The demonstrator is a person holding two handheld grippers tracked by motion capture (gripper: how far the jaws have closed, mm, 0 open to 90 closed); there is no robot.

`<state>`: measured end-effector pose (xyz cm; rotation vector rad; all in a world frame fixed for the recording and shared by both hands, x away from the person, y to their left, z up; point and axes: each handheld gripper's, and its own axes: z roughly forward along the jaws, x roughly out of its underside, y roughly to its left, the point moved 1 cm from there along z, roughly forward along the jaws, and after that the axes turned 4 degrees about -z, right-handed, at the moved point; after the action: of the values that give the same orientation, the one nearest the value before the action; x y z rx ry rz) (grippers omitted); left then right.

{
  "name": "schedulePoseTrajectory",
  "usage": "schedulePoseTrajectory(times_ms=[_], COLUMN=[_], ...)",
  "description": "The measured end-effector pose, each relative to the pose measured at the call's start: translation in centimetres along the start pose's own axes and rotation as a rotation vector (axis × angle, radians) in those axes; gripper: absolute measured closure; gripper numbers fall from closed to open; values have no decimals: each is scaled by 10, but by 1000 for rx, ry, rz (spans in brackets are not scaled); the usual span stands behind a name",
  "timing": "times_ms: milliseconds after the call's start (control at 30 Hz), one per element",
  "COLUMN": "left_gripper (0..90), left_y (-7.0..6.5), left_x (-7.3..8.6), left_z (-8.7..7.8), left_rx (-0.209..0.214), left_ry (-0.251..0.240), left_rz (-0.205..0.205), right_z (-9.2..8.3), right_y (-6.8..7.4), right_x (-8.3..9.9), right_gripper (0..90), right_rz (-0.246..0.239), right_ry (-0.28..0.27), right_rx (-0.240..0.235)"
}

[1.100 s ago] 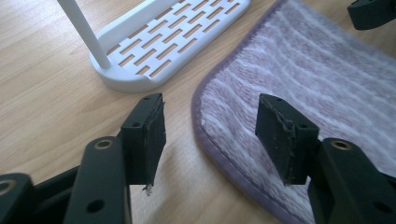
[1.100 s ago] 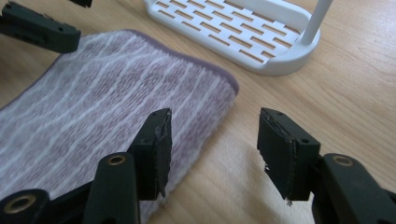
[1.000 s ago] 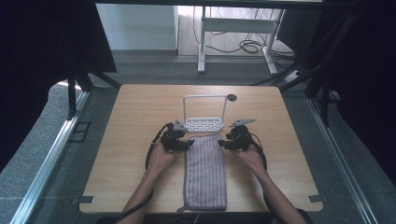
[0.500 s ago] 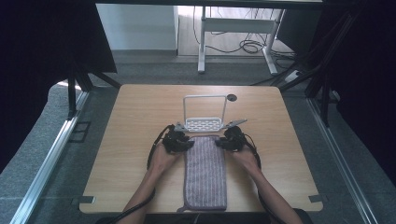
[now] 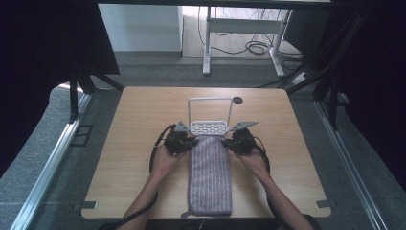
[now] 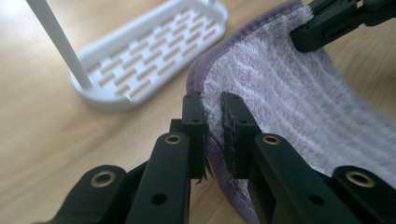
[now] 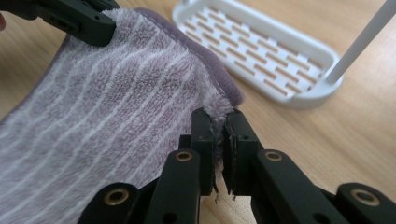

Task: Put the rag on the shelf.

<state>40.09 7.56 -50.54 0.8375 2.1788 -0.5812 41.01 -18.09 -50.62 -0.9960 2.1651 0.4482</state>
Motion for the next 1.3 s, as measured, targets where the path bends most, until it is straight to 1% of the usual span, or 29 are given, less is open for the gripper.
schedulePoseTrajectory(times_ms=[133,233,367,533,633,700,967,1067,1233,1300], left_gripper=[805,804,805,804,804,805,805,804,805,805], left_y=[-6,-10,-14,-18,-21,-22,-23,-22,-19,-16], left_x=[-14,-24,-36,-53,-65,-71,-104,-116,-136,-144], left_z=[-17,-27,-40,-57,-68,-73,-93,-98,-104,-106], left_rx=[-11,-29,-33,-29,-37,-41,-71,-81,-99,-115], left_ry=[-30,-46,-76,-109,-129,-138,-169,-177,-189,-186], left_rz=[25,46,58,76,90,91,127,141,152,164], right_z=[-16,-29,-46,-63,-75,-82,-106,-113,-122,-124], right_y=[3,5,7,8,7,6,-1,-5,-13,-15], right_x=[-11,-20,-32,-45,-55,-62,-89,-99,-116,-123], right_gripper=[841,841,841,841,841,842,845,845,845,846], right_rz=[-20,-34,-48,-63,-70,-75,-96,-108,-116,-123], right_ry=[-38,-65,-102,-136,-161,-179,-225,-239,-260,-265], right_rx=[-4,-4,-4,-1,4,10,49,68,96,111])
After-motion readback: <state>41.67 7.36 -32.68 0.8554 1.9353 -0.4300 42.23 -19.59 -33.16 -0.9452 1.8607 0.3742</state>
